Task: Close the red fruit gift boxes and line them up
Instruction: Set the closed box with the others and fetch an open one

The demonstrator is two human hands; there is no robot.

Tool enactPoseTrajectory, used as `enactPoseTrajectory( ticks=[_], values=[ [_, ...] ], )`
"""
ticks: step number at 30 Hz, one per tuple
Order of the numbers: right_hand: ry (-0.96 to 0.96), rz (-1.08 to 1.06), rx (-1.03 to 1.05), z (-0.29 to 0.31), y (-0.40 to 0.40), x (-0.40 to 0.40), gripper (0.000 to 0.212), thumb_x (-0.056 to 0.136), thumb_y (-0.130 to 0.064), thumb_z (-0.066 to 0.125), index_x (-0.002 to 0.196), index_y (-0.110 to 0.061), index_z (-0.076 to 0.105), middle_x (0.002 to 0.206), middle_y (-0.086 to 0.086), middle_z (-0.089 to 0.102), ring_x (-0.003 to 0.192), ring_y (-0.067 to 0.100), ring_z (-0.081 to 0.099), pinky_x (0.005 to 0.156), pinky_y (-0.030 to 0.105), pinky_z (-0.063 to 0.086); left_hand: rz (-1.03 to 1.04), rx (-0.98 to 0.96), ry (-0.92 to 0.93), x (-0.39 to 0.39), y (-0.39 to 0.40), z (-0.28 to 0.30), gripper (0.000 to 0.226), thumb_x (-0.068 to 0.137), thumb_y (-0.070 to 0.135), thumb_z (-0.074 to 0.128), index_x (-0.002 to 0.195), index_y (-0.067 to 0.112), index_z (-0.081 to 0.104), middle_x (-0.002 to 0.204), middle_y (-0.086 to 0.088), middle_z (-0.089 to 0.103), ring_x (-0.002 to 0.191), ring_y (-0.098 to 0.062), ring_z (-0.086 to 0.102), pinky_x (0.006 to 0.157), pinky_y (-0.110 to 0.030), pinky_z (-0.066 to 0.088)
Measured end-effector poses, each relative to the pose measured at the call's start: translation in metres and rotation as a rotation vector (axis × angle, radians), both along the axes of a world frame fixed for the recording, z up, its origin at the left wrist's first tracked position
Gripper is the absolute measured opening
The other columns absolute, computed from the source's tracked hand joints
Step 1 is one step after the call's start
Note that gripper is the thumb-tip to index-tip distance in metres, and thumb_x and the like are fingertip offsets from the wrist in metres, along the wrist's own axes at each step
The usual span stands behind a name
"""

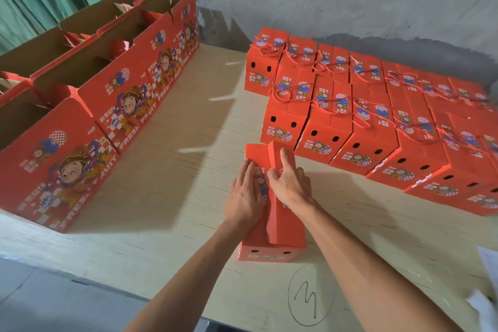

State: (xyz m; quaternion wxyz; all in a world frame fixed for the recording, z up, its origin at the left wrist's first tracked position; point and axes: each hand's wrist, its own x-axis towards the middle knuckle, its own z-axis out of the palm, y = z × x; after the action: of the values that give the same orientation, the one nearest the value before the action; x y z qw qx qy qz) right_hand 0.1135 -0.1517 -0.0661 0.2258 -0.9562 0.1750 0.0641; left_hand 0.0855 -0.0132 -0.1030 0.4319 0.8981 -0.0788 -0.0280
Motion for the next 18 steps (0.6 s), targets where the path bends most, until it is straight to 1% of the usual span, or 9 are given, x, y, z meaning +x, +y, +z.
enactPoseTrajectory(
  ticks=[2, 4, 5, 6, 9, 11, 13, 16, 18],
  values=[
    [0.011, 0.015, -0.005, 0.000, -0.002, 0.001, 0.069, 0.102, -0.053, 0.040, 0.163, -0.042, 0.010, 0.126, 0.028, 0.057, 0.117, 0.044, 0.059, 0.097, 0.043, 0.048, 0.000, 0.087, -0.001, 0.001, -0.001, 0.000, 0.063, 0.103, 0.026, 0.050, 0.161, 0.025, 0.027, 0.171, 0.005, 0.010, 0.157, -0.026, 0.013, 0.124, -0.045, 0.024],
    [0.009, 0.014, -0.008, -0.001, -0.003, 0.003, 0.069, 0.102, -0.052, 0.041, 0.162, -0.042, 0.011, 0.127, 0.028, 0.057, 0.119, 0.043, 0.058, 0.100, 0.043, 0.047, -0.005, 0.270, -0.043, 0.005, -0.006, -0.002, 0.057, 0.104, 0.033, 0.045, 0.159, 0.035, 0.029, 0.172, 0.005, 0.008, 0.159, -0.025, -0.002, 0.127, -0.052, 0.004],
    [0.002, 0.014, -0.009, -0.002, -0.003, 0.004, 0.069, 0.101, -0.051, 0.042, 0.163, -0.041, 0.013, 0.128, 0.027, 0.058, 0.121, 0.043, 0.057, 0.101, 0.042, 0.046, -0.032, 0.333, -0.067, 0.009, -0.008, -0.003, 0.055, 0.105, 0.031, 0.040, 0.159, 0.037, 0.029, 0.172, 0.006, 0.008, 0.158, -0.022, -0.007, 0.125, -0.054, -0.004],
    [-0.004, 0.013, -0.010, -0.003, -0.003, 0.004, 0.069, 0.101, -0.051, 0.043, 0.163, -0.040, 0.014, 0.129, 0.027, 0.059, 0.122, 0.042, 0.057, 0.103, 0.042, 0.045, -0.075, 0.354, -0.076, 0.014, -0.010, -0.002, 0.054, 0.106, 0.027, 0.036, 0.159, 0.035, 0.029, 0.172, 0.007, 0.009, 0.158, -0.019, -0.009, 0.125, -0.056, -0.006],
    [-0.029, 0.008, -0.012, -0.008, -0.004, 0.006, 0.071, 0.099, -0.051, 0.047, 0.162, -0.039, 0.018, 0.128, 0.026, 0.060, 0.123, 0.040, 0.057, 0.104, 0.041, 0.045, -0.158, 0.291, -0.030, 0.036, -0.014, 0.004, 0.056, 0.106, 0.023, 0.035, 0.161, 0.029, 0.028, 0.171, 0.010, 0.013, 0.158, -0.014, -0.005, 0.124, -0.059, 0.005],
    [-0.048, 0.009, 0.004, -0.009, -0.005, 0.006, 0.071, 0.099, -0.051, 0.049, 0.162, -0.039, 0.020, 0.126, 0.027, 0.061, 0.121, 0.041, 0.059, 0.102, 0.041, 0.046, -0.157, 0.297, -0.033, 0.052, -0.015, 0.009, 0.055, 0.106, 0.028, 0.037, 0.160, 0.029, 0.030, 0.169, 0.011, 0.017, 0.157, -0.015, 0.002, 0.122, -0.056, 0.016],
    [-0.050, 0.009, 0.026, -0.009, -0.006, 0.006, 0.071, 0.099, -0.051, 0.051, 0.162, -0.038, 0.020, 0.127, 0.027, 0.060, 0.121, 0.043, 0.059, 0.101, 0.043, 0.046, -0.137, 0.317, -0.067, 0.062, -0.018, 0.012, 0.050, 0.106, 0.030, 0.040, 0.156, 0.030, 0.039, 0.166, 0.010, 0.025, 0.153, -0.017, 0.011, 0.116, -0.050, 0.022],
    [0.009, 0.027, 0.032, -0.008, -0.008, 0.005, 0.073, 0.101, -0.053, 0.048, 0.163, -0.038, 0.012, 0.132, 0.027, 0.054, 0.122, 0.046, 0.056, 0.102, 0.046, 0.045, -0.063, 0.211, -0.012, 0.074, -0.025, 0.017, 0.039, 0.105, 0.030, 0.040, 0.139, 0.032, 0.059, 0.161, 0.010, 0.035, 0.149, -0.017, 0.018, 0.113, -0.046, 0.019],
    [0.053, 0.061, 0.066, -0.007, -0.009, 0.001, 0.079, 0.102, -0.056, 0.048, 0.164, -0.037, 0.004, 0.139, 0.026, 0.046, 0.124, 0.050, 0.054, 0.102, 0.049, 0.044, -0.038, 0.156, 0.075, 0.083, -0.026, 0.022, 0.037, 0.104, 0.040, 0.040, 0.130, 0.033, 0.065, 0.163, 0.007, 0.034, 0.150, -0.015, 0.017, 0.116, -0.050, 0.015]
  ],
)
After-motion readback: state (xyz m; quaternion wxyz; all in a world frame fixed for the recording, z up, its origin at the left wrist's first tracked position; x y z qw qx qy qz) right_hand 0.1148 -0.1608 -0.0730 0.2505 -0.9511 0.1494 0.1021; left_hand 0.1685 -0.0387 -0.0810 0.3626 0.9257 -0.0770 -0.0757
